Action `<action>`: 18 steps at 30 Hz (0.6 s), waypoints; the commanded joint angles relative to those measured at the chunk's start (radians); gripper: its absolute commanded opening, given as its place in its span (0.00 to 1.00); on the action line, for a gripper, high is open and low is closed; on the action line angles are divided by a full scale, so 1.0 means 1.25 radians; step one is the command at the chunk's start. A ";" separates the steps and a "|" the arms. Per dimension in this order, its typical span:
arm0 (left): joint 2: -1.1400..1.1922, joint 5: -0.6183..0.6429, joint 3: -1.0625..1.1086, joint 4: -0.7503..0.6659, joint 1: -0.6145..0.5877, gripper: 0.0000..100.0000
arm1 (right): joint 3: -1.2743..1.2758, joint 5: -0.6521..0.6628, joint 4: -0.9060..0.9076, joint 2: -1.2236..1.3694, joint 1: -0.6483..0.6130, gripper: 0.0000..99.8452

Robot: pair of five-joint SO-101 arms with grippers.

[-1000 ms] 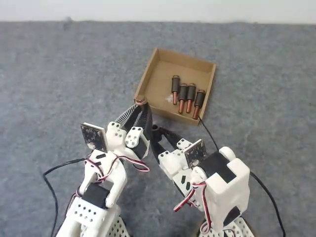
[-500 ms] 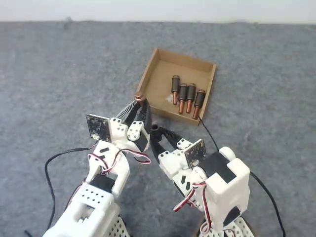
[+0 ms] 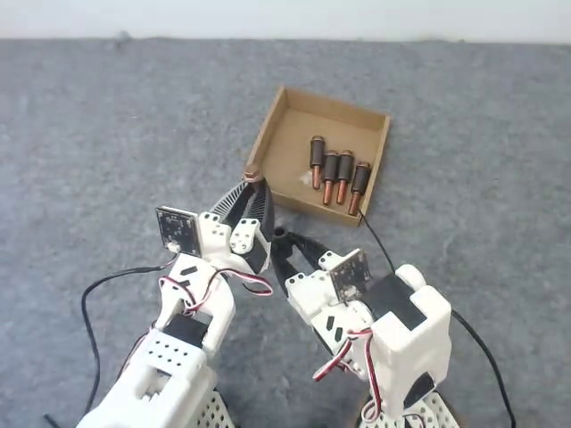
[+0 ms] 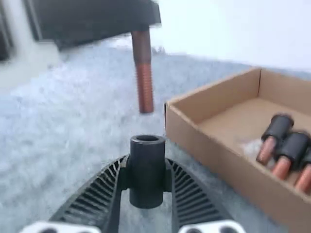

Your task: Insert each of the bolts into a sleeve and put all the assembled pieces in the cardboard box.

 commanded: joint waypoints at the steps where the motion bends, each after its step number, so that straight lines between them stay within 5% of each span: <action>1: 0.001 0.005 -0.020 0.014 0.012 0.01 | -0.032 0.023 0.014 -0.008 -0.004 0.01; 18: 0.006 0.005 -0.020 0.018 0.010 0.01 | -0.068 0.038 0.023 -0.008 -0.006 0.01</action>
